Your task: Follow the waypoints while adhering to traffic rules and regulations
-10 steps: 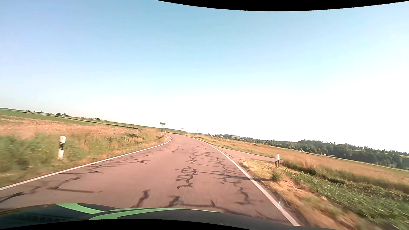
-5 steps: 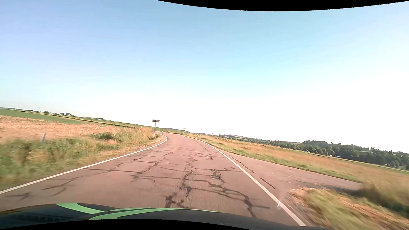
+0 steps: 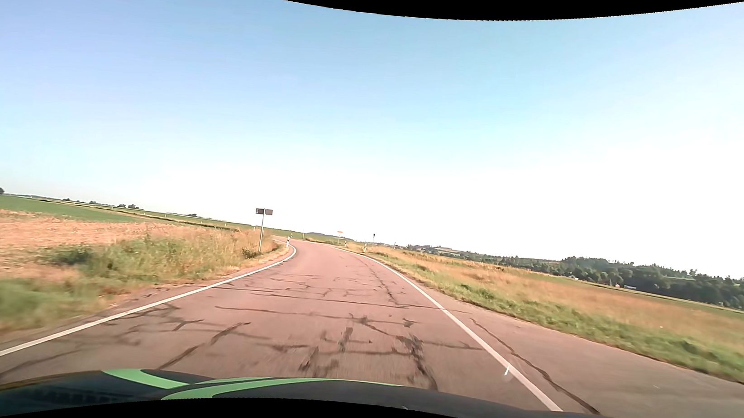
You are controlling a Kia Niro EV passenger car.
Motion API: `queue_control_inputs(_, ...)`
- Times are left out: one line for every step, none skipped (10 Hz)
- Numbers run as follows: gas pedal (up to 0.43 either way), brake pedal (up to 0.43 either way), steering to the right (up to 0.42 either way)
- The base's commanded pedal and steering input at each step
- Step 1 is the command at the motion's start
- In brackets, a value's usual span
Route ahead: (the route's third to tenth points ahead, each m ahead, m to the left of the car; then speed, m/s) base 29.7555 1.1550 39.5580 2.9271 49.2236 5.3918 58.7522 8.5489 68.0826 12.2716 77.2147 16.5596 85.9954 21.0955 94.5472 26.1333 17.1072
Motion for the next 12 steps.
queue_control_inputs(0.11, 0.0, -0.011)
queue_control_inputs(0.138, 0.0, -0.01)
queue_control_inputs(0.138, 0.0, -0.009)
queue_control_inputs(0.15, 0.0, -0.01)
queue_control_inputs(0.157, 0.0, -0.01)
queue_control_inputs(0.157, 0.0, -0.012)
queue_control_inputs(0.157, 0.0, -0.017)
queue_control_inputs(0.157, 0.0, -0.019)
queue_control_inputs(0.157, 0.0, -0.019)
queue_control_inputs(0.157, 0.0, -0.026)
queue_control_inputs(0.157, 0.0, -0.035)
queue_control_inputs(0.157, 0.0, -0.039)
